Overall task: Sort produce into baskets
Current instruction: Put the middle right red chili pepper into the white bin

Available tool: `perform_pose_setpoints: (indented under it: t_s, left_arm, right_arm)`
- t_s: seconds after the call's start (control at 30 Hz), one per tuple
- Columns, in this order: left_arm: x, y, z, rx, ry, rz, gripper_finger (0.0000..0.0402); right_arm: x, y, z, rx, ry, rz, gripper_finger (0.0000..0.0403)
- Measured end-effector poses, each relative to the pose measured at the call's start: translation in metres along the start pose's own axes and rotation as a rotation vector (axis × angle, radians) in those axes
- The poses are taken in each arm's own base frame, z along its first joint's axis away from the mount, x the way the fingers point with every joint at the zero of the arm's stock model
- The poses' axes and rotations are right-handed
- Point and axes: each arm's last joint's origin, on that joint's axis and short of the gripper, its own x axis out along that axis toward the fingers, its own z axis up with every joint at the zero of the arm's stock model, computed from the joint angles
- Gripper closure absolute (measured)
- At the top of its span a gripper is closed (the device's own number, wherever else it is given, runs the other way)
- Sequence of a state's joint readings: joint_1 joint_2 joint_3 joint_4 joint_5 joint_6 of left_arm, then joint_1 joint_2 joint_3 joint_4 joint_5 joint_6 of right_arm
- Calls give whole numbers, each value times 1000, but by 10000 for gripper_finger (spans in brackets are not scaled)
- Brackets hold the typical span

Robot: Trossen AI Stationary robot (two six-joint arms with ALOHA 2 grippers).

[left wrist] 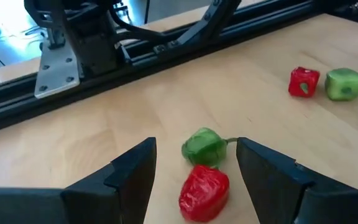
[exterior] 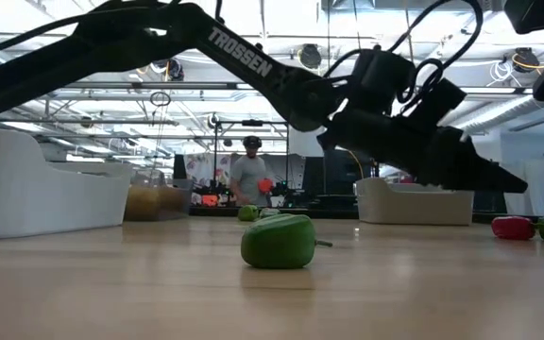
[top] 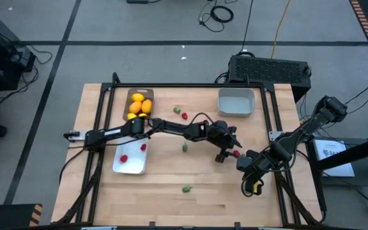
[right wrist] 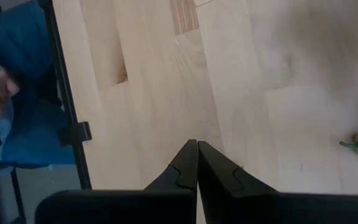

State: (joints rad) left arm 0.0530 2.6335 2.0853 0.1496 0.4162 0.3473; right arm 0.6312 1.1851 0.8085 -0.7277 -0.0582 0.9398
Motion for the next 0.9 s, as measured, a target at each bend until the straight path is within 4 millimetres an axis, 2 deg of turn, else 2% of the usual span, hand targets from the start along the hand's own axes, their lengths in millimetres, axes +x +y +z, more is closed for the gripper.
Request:
perform_pose_setpoints:
  t_s: [0.23, 0.57, 0.73, 0.9]
  left_arm:
    - [-3, 6, -1, -12, 11, -17, 171]
    - [-1, 2, 1, -5, 13, -3, 171]
    - [5, -1, -5, -48, 23, 19, 171]
    - [11, -8, -1, -40, 20, 15, 171]
  right_arm:
    - [0, -1, 1, -11, -2, -1, 403]
    - [0, -2, 4, 7, -11, 0, 403]
    - [0, -3, 6, 18, -17, -3, 403]
    - [0, -3, 7, 23, -25, 6, 403]
